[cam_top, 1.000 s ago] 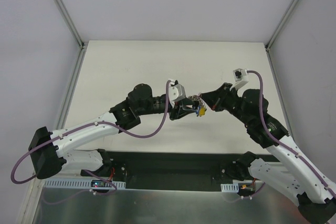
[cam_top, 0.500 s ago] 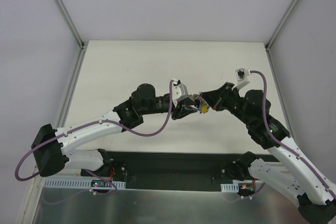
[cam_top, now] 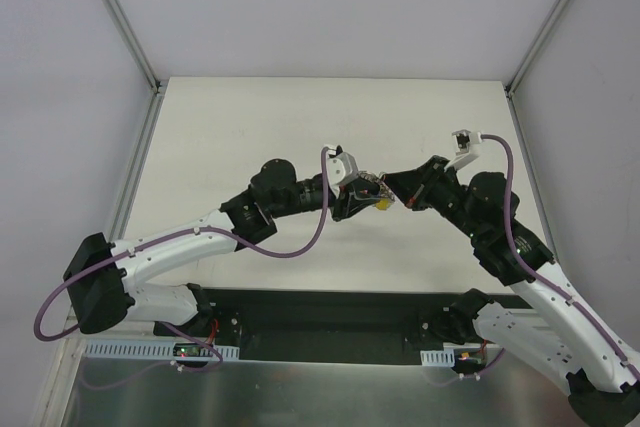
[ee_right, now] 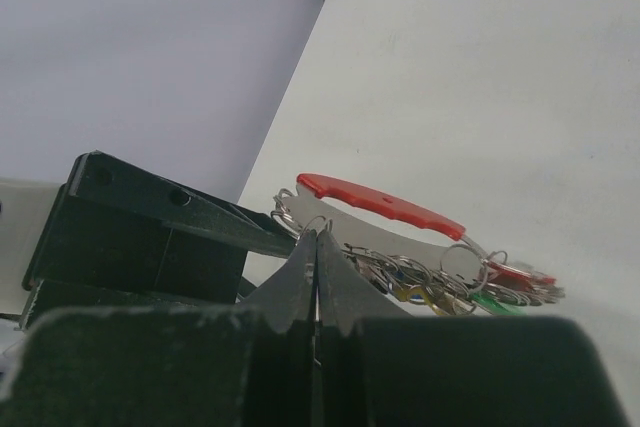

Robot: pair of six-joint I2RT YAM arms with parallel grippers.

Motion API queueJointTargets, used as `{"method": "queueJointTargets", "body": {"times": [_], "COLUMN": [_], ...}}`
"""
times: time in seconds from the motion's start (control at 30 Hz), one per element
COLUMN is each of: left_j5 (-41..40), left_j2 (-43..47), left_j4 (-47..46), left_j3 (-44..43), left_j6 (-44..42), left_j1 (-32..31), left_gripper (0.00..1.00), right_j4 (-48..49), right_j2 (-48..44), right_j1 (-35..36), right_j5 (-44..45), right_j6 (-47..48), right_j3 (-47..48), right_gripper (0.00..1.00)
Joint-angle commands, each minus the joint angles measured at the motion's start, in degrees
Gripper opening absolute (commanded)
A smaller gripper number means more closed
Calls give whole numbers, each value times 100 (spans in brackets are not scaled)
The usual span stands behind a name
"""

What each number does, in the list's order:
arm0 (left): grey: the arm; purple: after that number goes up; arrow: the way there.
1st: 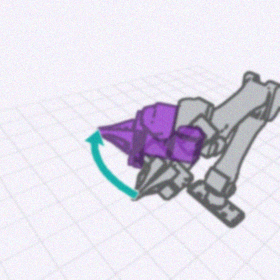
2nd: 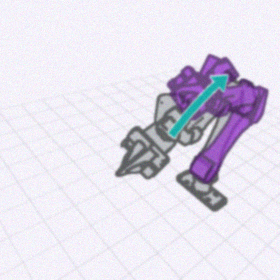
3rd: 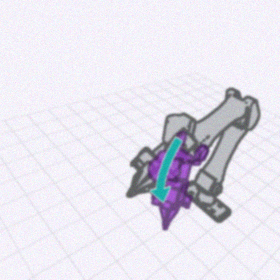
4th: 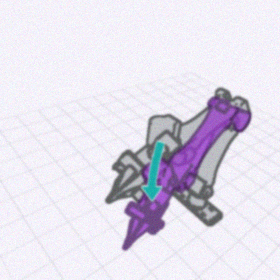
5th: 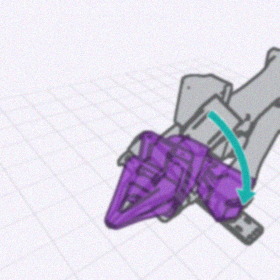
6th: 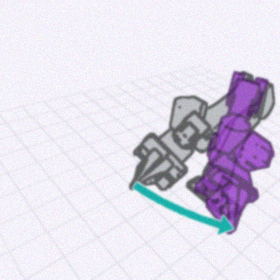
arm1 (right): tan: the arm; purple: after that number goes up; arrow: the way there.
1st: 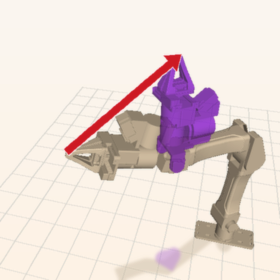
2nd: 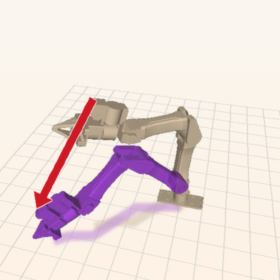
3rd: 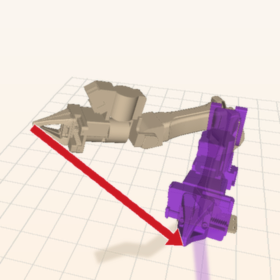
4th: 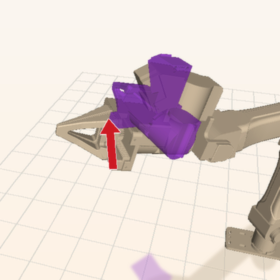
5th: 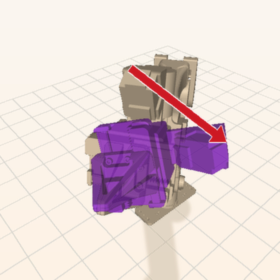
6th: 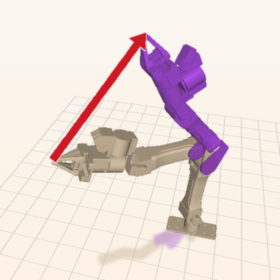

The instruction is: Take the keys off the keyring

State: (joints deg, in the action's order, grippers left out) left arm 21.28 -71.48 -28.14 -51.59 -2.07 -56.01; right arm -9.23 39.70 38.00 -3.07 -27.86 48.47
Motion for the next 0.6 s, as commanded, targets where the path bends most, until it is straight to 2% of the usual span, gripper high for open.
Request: {"method": "queueJointTargets", "body": {"times": [0.0,0.57], "left_j5": [-229,-476], "left_j2": [-32,205], "left_j4": [-446,-508], "left_j3": [0,229], "left_j6": [92,75], "left_j1": [29,29], "left_gripper": [32,32], "right_j4": [493,475], "right_j2": [-138,-156], "right_j1": [-3,-3], "right_j5": [-71,-44], "right_j6": [-124,-62], "right_j3": [93,57], "right_gripper": [1,0]}}
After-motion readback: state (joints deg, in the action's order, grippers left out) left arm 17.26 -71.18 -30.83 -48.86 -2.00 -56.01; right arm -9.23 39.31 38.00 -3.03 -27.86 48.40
